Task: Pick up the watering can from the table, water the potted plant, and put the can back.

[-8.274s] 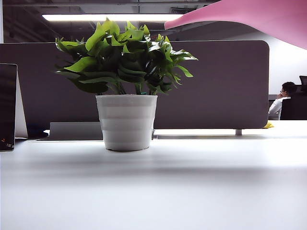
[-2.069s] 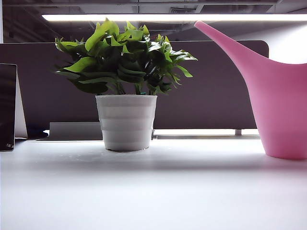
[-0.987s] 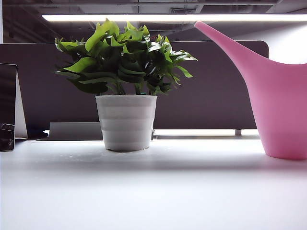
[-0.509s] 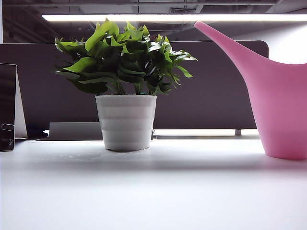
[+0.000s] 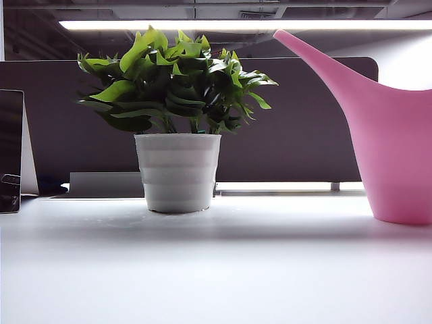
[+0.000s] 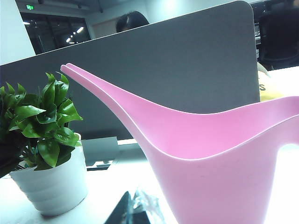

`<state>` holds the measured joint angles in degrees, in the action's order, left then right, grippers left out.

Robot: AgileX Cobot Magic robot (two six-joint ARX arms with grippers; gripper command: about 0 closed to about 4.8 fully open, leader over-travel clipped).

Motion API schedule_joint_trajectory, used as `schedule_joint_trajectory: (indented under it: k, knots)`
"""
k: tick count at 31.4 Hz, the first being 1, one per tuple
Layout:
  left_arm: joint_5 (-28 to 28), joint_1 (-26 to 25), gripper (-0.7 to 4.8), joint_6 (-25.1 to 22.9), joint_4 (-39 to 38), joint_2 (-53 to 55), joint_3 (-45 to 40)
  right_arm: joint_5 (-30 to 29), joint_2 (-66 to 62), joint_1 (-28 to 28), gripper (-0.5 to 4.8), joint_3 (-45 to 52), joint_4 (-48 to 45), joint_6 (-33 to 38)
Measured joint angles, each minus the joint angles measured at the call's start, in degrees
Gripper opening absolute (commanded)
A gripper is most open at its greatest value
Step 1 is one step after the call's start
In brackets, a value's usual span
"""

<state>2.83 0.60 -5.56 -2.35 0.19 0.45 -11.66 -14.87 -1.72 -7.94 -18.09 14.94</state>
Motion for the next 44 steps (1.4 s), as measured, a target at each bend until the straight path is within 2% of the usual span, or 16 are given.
schedule_joint_trajectory:
  k: [4, 9, 14, 22, 27, 34, 44]
  knots:
    - [0.00, 0.00, -0.05, 0.00, 0.00, 0.00, 0.00, 0.00, 0.04, 0.00, -0.06, 0.00, 0.07, -0.33]
    - [0.00, 0.00, -0.05, 0.00, 0.00, 0.00, 0.00, 0.11, 0.07, 0.00, -0.06, 0.00, 0.09, -6.38]
    - [0.00, 0.00, -0.05, 0.00, 0.00, 0.00, 0.00, 0.07, 1.33, 0.04, -0.06, 0.07, 1.66, -7.08]
    - [0.00, 0.00, -0.05, 0.00, -0.02, 0.00, 0.00, 1.38, 14.78, 3.74, -0.06, 0.42, 16.55, -10.82]
    - [0.00, 0.00, -0.05, 0.00, 0.00, 0.02, 0.00, 2.93, 14.71, 5.27, -0.06, 0.57, 22.82, -11.19]
    - [-0.04, 0.00, -0.05, 0.00, 0.00, 0.00, 0.00, 7.63, 14.71, 4.50, -0.06, 5.27, 22.56, -11.80]
    - [-0.07, 0.00, -0.05, 0.00, -0.02, 0.00, 0.00, 8.09, 14.71, 0.22, -0.06, 7.45, 20.20, -11.85]
